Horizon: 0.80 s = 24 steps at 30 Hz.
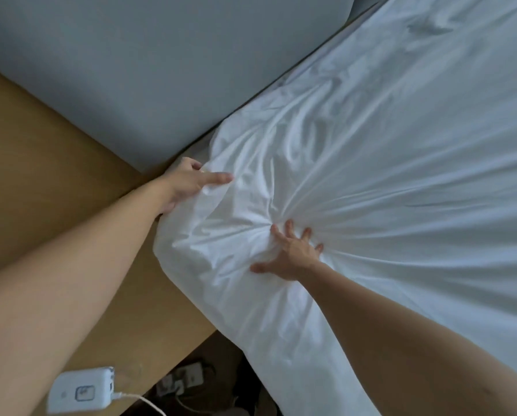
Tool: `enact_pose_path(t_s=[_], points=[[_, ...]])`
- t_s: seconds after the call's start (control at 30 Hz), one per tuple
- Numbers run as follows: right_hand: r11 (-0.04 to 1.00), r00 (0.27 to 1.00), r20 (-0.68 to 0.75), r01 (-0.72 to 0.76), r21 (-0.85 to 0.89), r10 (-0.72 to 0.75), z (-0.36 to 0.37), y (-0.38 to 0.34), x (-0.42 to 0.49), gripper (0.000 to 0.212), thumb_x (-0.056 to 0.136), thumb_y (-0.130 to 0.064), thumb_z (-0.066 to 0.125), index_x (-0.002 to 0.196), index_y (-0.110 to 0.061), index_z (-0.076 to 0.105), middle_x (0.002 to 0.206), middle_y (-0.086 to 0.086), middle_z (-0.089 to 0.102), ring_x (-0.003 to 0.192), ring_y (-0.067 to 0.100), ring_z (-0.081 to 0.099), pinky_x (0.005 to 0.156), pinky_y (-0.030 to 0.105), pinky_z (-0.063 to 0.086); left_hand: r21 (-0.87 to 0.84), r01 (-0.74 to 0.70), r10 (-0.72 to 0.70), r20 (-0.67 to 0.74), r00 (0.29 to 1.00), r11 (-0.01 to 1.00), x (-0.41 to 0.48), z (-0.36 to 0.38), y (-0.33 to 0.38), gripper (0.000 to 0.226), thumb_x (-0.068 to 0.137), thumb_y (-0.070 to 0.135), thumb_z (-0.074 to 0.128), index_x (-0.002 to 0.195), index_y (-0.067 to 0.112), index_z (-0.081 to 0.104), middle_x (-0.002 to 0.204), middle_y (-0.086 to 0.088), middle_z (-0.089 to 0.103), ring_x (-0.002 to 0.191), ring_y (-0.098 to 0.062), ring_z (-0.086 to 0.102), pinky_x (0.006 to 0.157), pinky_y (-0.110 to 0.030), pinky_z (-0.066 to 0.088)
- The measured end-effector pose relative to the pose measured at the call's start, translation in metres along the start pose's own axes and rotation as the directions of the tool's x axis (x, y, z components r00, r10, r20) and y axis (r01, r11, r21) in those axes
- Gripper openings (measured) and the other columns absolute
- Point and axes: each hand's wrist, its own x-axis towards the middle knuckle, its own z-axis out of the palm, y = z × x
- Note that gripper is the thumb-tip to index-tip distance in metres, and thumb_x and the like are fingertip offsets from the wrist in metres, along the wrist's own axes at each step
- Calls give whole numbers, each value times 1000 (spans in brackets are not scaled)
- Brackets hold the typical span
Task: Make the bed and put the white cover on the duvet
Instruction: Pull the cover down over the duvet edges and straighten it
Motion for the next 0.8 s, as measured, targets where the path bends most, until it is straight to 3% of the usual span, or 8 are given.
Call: enact_pose_path(t_s=[0.1, 0.2, 0.33, 0.43, 0.53, 0.6, 0.7, 0.8], points=[[1000, 999, 41, 18, -9, -18, -4, 2, 7, 120, 68, -83, 66, 159, -41, 0, 168, -4, -17, 152, 45, -13, 114, 75, 4, 364, 4, -25, 52, 998, 931, 0, 4, 10, 55, 73, 26, 87, 118, 11, 58, 117, -6, 66, 101, -25, 66, 79, -34, 56], [1000, 998, 47, 28, -4, -28, -7, 2, 10, 114, 71, -83, 63, 159, -42, 3, 168, -4, -15, 151, 46, -12, 113, 75, 6, 799, -17, 171, -107, 979, 601, 5, 7, 16, 28, 88, 16, 64, 112, 3, 64, 118, -17, 66, 104, -36, 64, 74, -32, 49], [1000, 995, 95, 8, 20, -10, -16, -1, 6, 91, 85, -80, 50, 158, -42, 12, 169, -4, -7, 152, 46, -6, 113, 73, 9, 669, 88, 148, -288, 946, 738, 12, 13, 1, 38, 95, 19, 54, 127, 0, 58, 132, -26, 59, 120, -42, 57, 92, -40, 47], [989, 994, 106, 17, 144, -33, -51, -11, 0, 49, 106, -42, 38, 150, -21, 41, 156, 16, 33, 145, 45, 27, 113, 55, 32, 427, -86, 156, -131, 979, 900, -21, 51, -19, 46, 95, 43, 52, 132, 14, 57, 131, -14, 63, 119, -34, 58, 93, -36, 46], [806, 970, -178, -27, 592, 164, -102, -17, -7, 42, 108, -24, 33, 131, 4, 54, 131, 26, 56, 123, 42, 53, 103, 41, 46, 362, -193, 175, 83, 981, 912, -58, 73, -28, 62, 82, 77, 62, 120, 29, 65, 115, 7, 71, 106, -18, 66, 91, -35, 53], [642, 888, -304, 13, 766, 345, -120, -22, -8, 57, 105, -41, 42, 142, 2, 41, 143, 26, 47, 126, 42, 50, 107, 46, 44, 505, -202, 151, 139, 979, 839, -62, 85, -27, 55, 84, 73, 62, 111, 25, 66, 112, 5, 70, 103, -19, 66, 89, -35, 54], [512, 869, -258, 6, 859, 421, -127, -47, -21, 128, 75, -78, 66, 159, -18, -9, 158, 20, 30, 138, 38, 43, 111, 47, 41, 803, -396, 345, 254, 903, 445, -71, 110, -1, 51, 88, 51, 57, 128, 19, 58, 127, -2, 58, 115, -28, 55, 98, -39, 45], [609, 845, -238, -125, 783, 479, -122, -32, -16, 138, 74, -51, 82, 156, -18, -23, 146, 20, 43, 128, 37, 52, 104, 43, 45, 674, -628, 364, 514, 777, 390, -88, 138, 23, 62, 78, 42, 52, 134, 16, 51, 134, -5, 55, 121, -28, 52, 101, -35, 42]])
